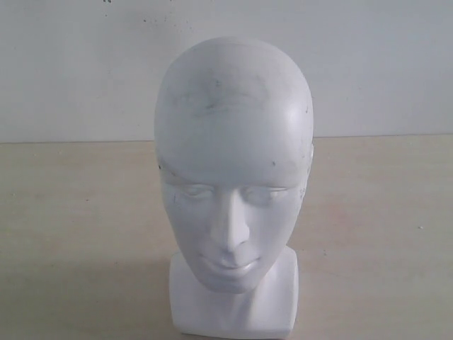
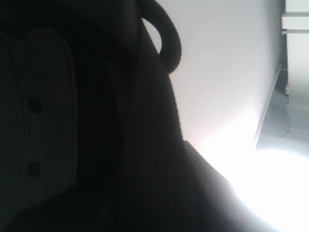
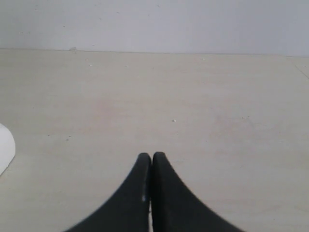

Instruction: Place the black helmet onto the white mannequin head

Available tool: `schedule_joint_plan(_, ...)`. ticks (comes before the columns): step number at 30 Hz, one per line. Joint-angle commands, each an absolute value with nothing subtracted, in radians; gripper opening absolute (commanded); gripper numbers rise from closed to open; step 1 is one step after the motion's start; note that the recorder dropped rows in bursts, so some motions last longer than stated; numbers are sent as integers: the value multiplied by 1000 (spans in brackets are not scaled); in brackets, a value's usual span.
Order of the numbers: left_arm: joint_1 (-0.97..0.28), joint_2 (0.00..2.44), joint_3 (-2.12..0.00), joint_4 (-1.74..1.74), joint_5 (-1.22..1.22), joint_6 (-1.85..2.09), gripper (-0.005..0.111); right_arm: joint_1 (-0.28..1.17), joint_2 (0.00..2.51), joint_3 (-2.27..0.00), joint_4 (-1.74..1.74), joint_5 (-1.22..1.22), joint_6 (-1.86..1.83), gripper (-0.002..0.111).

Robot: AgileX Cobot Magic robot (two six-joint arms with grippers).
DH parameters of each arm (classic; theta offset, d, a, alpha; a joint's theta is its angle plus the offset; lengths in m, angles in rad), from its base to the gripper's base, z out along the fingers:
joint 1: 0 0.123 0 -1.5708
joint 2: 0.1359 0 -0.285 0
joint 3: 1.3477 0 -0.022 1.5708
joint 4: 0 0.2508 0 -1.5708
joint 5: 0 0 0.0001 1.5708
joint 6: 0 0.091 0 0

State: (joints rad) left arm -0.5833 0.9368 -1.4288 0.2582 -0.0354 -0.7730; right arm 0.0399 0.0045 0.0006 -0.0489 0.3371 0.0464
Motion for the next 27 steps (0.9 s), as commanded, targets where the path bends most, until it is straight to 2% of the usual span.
schedule_joint_plan(1,-591,932,-1376,468,-343,-901,4,43,0,0,-58,334,46,0)
schedule_joint_plan(10,-591,977,-1240,468,-845,-1235,4,43,0,0,-58,334,46,0)
schedule_joint_plan(21,-591,984,-1194,443,-980,-1412,4,43,0,0,-58,334,46,0)
schedule_joint_plan(27,-544,984,-1081,302,-1221,-1593,4,43,0,0,-58,334,46,0)
